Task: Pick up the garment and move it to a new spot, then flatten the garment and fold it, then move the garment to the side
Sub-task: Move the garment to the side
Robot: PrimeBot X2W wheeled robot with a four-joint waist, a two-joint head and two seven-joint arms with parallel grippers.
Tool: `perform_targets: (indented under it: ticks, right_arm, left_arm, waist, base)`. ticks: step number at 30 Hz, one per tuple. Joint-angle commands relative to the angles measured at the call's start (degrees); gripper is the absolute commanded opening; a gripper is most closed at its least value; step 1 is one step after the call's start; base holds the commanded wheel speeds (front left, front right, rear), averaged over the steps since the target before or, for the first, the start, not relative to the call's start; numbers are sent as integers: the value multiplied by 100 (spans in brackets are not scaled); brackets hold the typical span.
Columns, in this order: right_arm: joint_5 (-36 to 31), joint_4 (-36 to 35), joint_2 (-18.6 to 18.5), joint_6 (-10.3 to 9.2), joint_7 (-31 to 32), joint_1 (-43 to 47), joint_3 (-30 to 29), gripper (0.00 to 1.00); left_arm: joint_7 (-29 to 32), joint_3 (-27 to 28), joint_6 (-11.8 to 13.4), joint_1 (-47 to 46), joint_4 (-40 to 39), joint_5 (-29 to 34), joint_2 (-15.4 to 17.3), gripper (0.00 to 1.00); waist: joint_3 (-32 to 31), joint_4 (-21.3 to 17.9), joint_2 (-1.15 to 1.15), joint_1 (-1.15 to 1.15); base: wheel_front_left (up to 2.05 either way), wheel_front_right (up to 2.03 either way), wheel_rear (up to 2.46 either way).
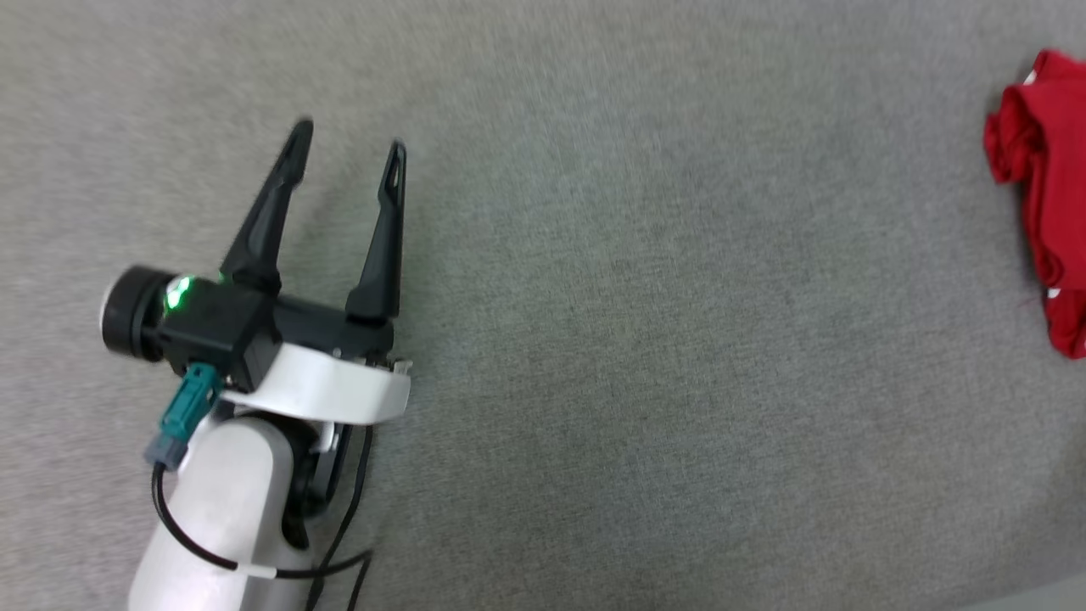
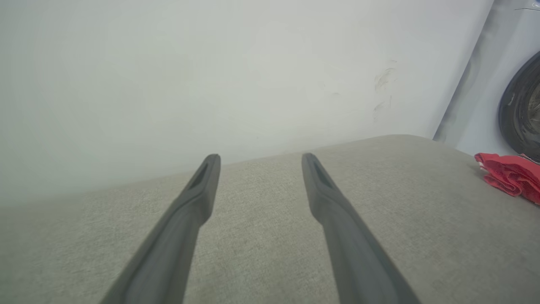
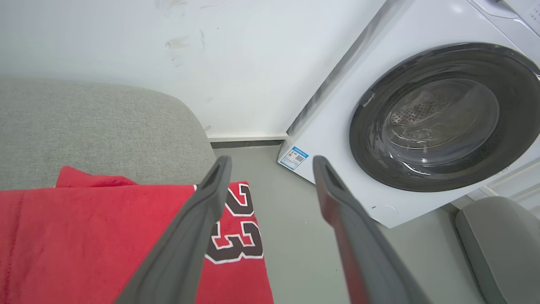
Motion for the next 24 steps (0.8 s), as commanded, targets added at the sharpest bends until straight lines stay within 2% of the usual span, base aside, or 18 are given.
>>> perform_targets:
  ticks: [1,10,11,12,20,24]
  right_arm:
    - [78,-99,101,-10,-115,185,23,100]
    - [497,-962,727,-10,-536,1487,346,100]
    - [569,-1224,978,-10,-566,1846,450,100]
    - [569,-1224,978,-10,-566,1846,450,100]
    - [807,-2100,1988,-10,-568,3179,979,100]
    - [896,-2500,2260,-10,-468,3701,1303,100]
  left_arm:
    - [-61,24,35,154,73,-46,-47,100]
    - [-220,152,217,864,465,-282,-184,100]
    - [-248,184,244,1037,542,-313,-189,100]
    - [-248,184,244,1037,542,-313,-189,100]
    - [-301,225,351,1637,862,-384,-265,100]
    - [-317,298,393,1909,1027,-460,-291,100]
  waist:
    - [-442,182,0,0]
    - [-1269,510,0,0]
    - [-1434,561,0,0]
    - [-1434,561,0,0]
    - [-2051,842,0,0]
    - [-2350,997,0,0]
  base:
    - [0,0,0]
    - [0,0,0]
    - [0,0,0]
    - [0,0,0]
    - [0,0,0]
    - [0,0,0]
